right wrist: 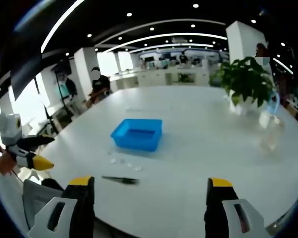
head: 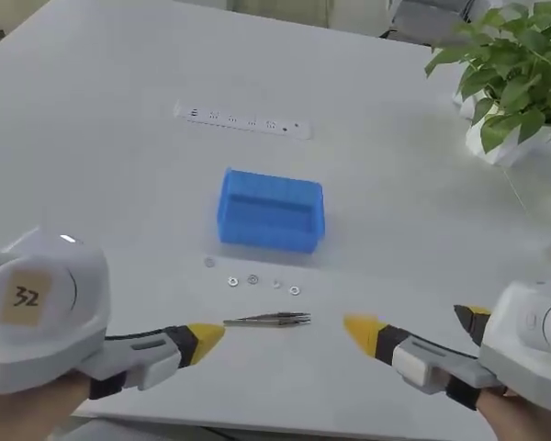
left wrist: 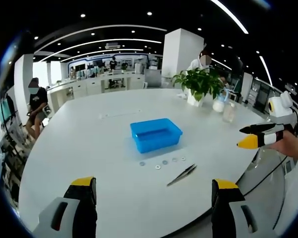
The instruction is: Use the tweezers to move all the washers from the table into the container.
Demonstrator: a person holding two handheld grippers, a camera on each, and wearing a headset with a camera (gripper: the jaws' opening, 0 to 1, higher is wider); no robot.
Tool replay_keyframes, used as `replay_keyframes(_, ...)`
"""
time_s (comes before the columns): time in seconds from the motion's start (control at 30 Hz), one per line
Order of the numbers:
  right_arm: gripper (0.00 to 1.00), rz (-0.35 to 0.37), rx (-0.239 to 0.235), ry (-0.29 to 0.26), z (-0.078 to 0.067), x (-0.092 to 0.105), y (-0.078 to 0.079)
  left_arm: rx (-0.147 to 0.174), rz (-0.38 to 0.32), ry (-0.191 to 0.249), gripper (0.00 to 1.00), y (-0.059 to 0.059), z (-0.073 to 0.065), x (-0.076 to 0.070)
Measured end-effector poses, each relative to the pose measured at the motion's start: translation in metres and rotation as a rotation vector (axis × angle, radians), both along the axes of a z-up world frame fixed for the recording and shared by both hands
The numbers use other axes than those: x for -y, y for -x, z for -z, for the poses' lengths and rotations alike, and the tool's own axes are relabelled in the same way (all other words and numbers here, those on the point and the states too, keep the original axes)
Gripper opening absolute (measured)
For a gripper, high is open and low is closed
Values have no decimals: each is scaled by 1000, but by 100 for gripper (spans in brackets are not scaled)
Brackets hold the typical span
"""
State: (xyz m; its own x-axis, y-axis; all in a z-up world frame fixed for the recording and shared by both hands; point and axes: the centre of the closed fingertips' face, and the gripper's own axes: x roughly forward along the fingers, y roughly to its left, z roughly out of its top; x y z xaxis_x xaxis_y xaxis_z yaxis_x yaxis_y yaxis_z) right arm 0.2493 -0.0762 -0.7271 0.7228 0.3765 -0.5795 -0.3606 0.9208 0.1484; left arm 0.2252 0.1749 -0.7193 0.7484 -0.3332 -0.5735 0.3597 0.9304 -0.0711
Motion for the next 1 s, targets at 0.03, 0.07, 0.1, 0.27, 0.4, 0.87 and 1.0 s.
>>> replay_keyframes(0.03, 92, 1, -1, 1, 1, 0, -1, -1, 1, 0, 99, 0, 0, 0)
replay_keyframes(0.07, 92, 0, -3, 2, 1, 0, -1, -1, 1, -1, 99, -1, 1, -1)
replay_keyframes(0.1, 92, -1, -6, 3, 3, 0, -2, -1, 1, -3, 99, -1, 1, -1)
replay_keyframes(0.27, 92, -6, -16, 9, 6, -2, -3, -9, 1, 3, 99, -4, 4, -2)
replay_keyframes(0.4, 92, -12, -29, 9, 10, -6, -4, -1, -2, -3, 97, -9, 7, -2)
replay_keyframes(0.87, 92, -16, -55, 22, 19, -3, -11, -47, 45, -6, 97, -22, 19, 5)
replay_keyframes(1.0, 91, -15, -62, 22, 21, -3, -13, -50, 51, -10, 96, -25, 19, 7)
